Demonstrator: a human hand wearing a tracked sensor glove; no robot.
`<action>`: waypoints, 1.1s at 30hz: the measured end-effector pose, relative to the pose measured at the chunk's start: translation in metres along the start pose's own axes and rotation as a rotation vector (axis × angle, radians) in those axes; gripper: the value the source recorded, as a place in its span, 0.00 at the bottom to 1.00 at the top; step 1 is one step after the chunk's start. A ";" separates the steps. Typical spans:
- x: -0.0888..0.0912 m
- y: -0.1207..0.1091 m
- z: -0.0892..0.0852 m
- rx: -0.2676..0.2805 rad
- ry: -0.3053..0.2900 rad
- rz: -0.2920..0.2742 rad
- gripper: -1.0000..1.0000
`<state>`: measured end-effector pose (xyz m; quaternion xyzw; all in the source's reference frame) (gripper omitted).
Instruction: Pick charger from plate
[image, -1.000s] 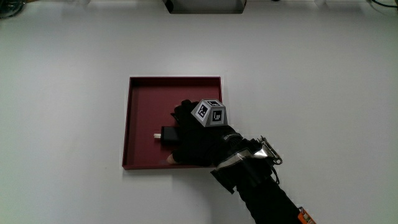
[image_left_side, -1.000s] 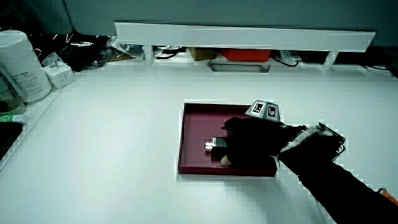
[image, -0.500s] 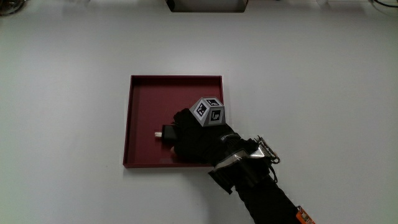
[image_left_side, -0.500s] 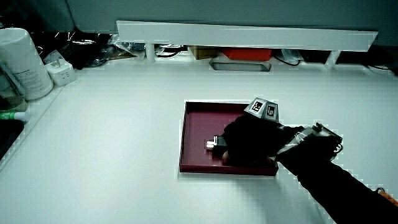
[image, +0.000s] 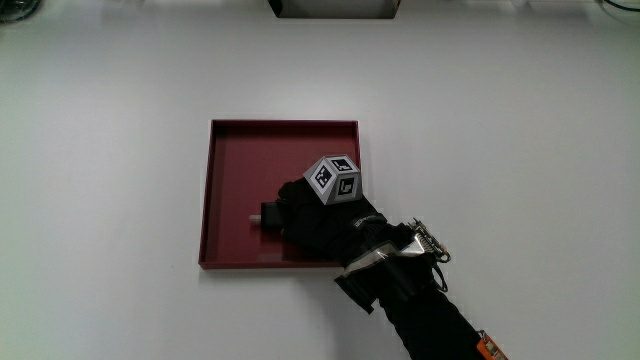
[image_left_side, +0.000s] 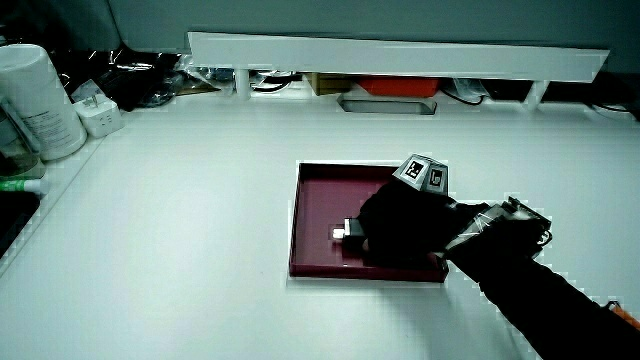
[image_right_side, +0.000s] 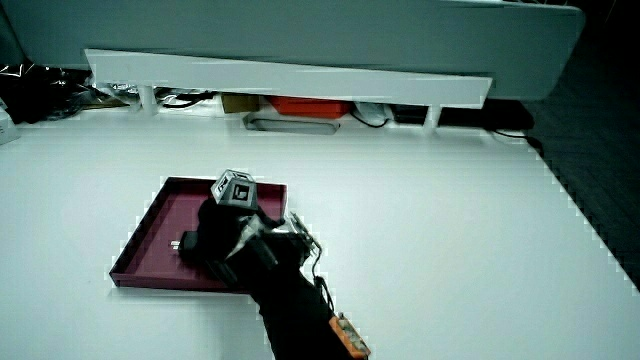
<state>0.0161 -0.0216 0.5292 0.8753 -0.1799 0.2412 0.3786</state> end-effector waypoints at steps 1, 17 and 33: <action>0.000 0.001 -0.001 -0.009 -0.009 0.006 1.00; -0.011 -0.028 0.045 0.085 -0.024 0.086 1.00; 0.001 -0.078 0.112 0.169 -0.060 0.073 1.00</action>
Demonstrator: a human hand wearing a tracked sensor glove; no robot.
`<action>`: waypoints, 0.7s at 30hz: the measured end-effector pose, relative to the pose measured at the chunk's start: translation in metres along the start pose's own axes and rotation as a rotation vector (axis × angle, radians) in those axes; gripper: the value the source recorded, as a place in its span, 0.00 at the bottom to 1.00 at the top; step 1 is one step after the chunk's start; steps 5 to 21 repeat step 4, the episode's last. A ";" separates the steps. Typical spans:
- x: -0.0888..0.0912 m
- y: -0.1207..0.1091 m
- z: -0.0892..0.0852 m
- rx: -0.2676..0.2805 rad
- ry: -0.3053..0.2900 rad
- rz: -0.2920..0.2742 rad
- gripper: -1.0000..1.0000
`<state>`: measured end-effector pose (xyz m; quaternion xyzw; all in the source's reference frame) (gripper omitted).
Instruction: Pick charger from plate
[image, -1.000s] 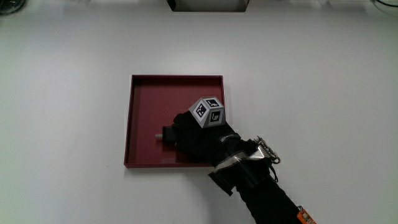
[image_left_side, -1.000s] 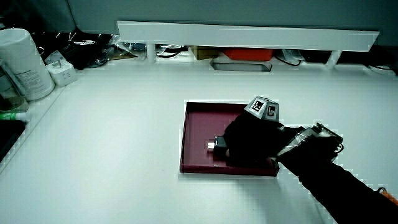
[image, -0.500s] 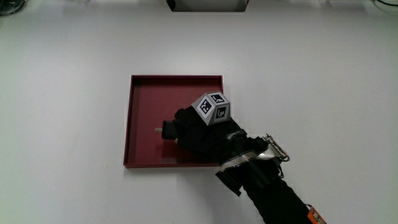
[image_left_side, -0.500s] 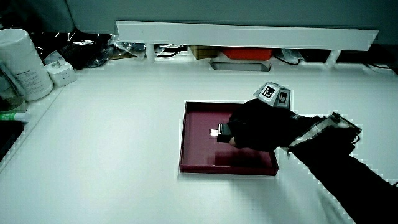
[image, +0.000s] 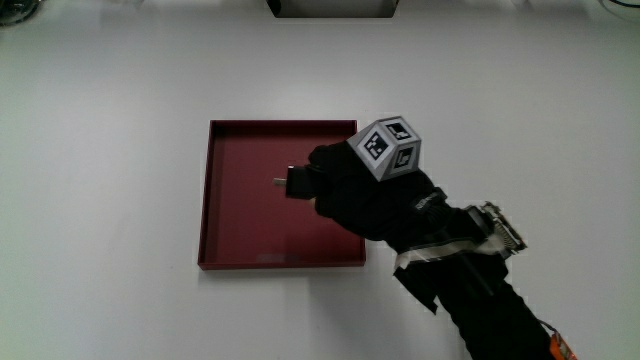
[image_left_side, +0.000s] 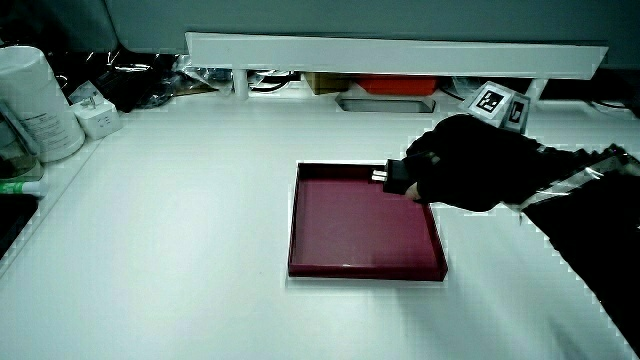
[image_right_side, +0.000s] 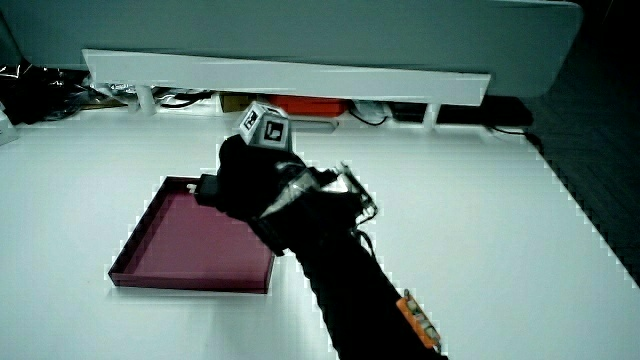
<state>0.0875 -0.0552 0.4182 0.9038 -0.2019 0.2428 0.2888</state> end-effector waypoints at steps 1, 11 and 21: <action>0.004 -0.001 0.003 0.000 -0.006 -0.012 1.00; 0.015 -0.008 0.013 0.031 -0.005 -0.039 1.00; 0.015 -0.008 0.013 0.031 -0.005 -0.039 1.00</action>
